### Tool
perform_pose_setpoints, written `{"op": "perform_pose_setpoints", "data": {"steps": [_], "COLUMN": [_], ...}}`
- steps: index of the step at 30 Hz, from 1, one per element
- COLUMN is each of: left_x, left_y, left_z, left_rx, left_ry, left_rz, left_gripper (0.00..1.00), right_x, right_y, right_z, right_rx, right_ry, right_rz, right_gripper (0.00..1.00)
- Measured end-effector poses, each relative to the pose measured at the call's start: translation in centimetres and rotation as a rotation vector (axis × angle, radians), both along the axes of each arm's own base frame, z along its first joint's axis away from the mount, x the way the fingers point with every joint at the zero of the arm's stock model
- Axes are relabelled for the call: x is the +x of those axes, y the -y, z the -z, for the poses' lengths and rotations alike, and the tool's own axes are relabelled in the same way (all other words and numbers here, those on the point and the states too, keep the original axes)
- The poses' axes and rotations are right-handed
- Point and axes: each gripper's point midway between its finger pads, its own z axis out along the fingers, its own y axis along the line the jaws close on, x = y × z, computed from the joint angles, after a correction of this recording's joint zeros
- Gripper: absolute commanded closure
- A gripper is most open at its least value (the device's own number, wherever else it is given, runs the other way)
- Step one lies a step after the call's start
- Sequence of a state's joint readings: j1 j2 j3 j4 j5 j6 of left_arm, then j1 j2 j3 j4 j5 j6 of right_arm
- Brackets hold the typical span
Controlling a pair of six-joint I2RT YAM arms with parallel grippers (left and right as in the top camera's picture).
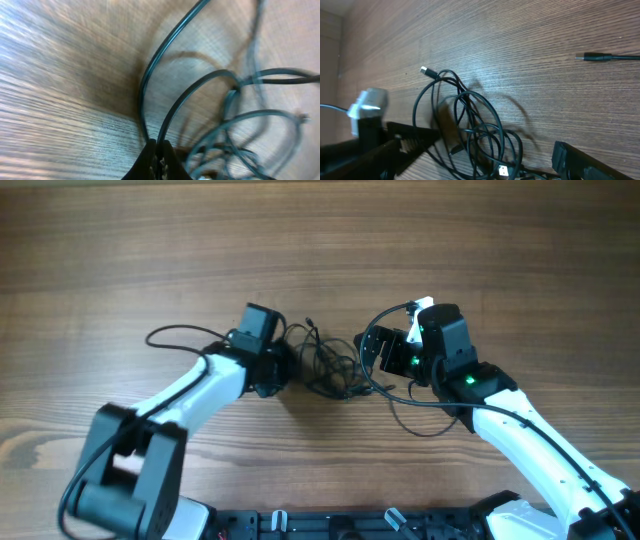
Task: Untangle cables
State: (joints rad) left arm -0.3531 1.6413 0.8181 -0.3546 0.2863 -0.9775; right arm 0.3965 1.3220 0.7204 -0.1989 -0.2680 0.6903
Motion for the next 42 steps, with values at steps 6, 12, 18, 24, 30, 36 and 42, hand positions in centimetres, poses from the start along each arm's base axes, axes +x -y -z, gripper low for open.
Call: {"op": "perform_pose_setpoints", "data": {"steps": [6, 12, 18, 24, 30, 36, 42], "left_x": [1.9, 0.7, 0.7, 0.6, 0.6, 0.6, 1.3], "left_y": [-1.5, -2.5, -4.2, -4.3, -4.3, -4.2, -3.3], "left_z": [-8.0, -12.4, -11.6, -12.1, -12.2, -12.2, -13.7], "left_rx": [-0.060, -0.032, 0.045, 0.043, 0.042, 0.038, -0.005], "left_ry": [0.251, 0.379, 0.360, 0.376, 0.380, 0.379, 0.451], "left_rz": [0.018, 0.049, 0.012, 0.010, 0.010, 0.012, 0.056], "left_gripper": [0.96, 0.96, 0.96, 0.96, 0.96, 0.96, 0.96], "right_x": [-0.2, -0.3, -1.7, -1.7, -0.9, -0.5, -1.6], "right_y": [0.1, -1.0, -3.0, -3.9, -4.5, -4.6, -6.1], "right_z": [0.2, -0.5, -1.5, -2.6, -3.9, -4.5, -5.7], "right_rx": [-0.004, 0.042, 0.113, 0.159, 0.144, 0.133, 0.206], "right_ry": [-0.010, 0.007, 0.019, 0.062, 0.182, 0.239, 0.261], "right_rz": [0.000, -0.052, -0.204, -0.256, -0.325, -0.350, -0.434], "right_gripper": [0.00, 0.00, 0.01, 0.01, 0.01, 0.02, 0.13]}}
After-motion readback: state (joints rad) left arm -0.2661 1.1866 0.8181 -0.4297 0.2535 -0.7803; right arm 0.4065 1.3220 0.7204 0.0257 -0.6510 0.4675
